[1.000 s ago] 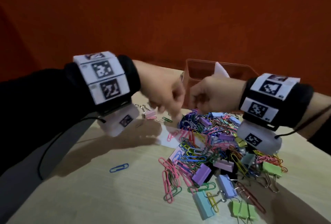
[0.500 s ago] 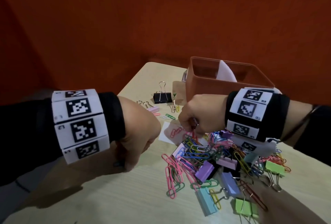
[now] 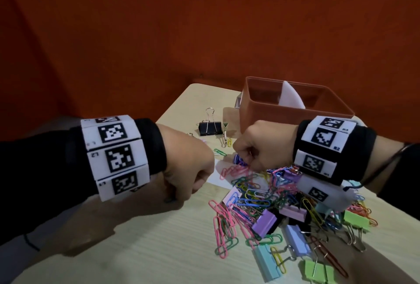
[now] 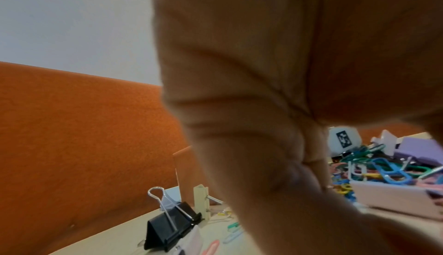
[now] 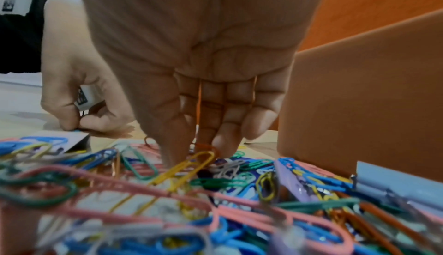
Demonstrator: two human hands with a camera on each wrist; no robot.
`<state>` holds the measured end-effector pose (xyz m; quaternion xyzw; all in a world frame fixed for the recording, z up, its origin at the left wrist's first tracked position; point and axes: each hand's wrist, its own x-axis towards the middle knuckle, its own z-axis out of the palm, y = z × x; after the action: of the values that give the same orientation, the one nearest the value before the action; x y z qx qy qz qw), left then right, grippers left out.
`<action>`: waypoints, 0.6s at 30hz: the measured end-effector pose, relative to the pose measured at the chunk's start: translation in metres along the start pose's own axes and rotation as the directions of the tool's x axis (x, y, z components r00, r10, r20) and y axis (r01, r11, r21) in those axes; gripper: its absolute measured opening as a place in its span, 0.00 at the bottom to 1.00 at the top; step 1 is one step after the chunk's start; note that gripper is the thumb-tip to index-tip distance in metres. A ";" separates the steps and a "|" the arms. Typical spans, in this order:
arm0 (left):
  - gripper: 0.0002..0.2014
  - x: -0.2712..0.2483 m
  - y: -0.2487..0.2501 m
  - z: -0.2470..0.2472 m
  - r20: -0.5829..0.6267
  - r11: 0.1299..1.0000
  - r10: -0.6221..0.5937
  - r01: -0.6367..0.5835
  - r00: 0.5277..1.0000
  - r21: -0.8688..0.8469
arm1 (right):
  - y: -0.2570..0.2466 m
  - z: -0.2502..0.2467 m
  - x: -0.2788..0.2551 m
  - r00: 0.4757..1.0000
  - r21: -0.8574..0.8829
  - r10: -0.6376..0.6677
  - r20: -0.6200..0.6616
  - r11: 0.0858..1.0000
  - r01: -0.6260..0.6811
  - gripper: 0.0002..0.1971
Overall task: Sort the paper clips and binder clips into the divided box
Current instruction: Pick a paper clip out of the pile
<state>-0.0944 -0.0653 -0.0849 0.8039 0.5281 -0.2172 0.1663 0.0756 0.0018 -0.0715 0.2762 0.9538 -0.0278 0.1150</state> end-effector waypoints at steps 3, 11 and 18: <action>0.09 0.006 0.002 -0.011 -0.076 0.999 0.028 -0.030 0.997 -0.034 | 0.003 -0.003 0.000 0.998 0.025 0.035 -0.053 0.999 -0.033 0.10; 0.10 0.009 0.008 -0.015 -0.192 1.000 0.013 -0.018 0.981 -0.023 | 0.002 0.002 0.004 0.998 0.046 0.065 -0.028 0.997 -0.063 0.15; 0.10 0.008 0.009 -0.013 -0.177 0.997 -0.005 -0.008 0.984 -0.073 | -0.003 0.001 0.010 0.994 -0.057 0.030 0.104 0.998 -0.024 0.08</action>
<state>-0.0806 -0.0558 -0.0777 0.8136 0.5480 -0.1252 0.1485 0.0665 0.0046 -0.0744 0.2840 0.9430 -0.0143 0.1727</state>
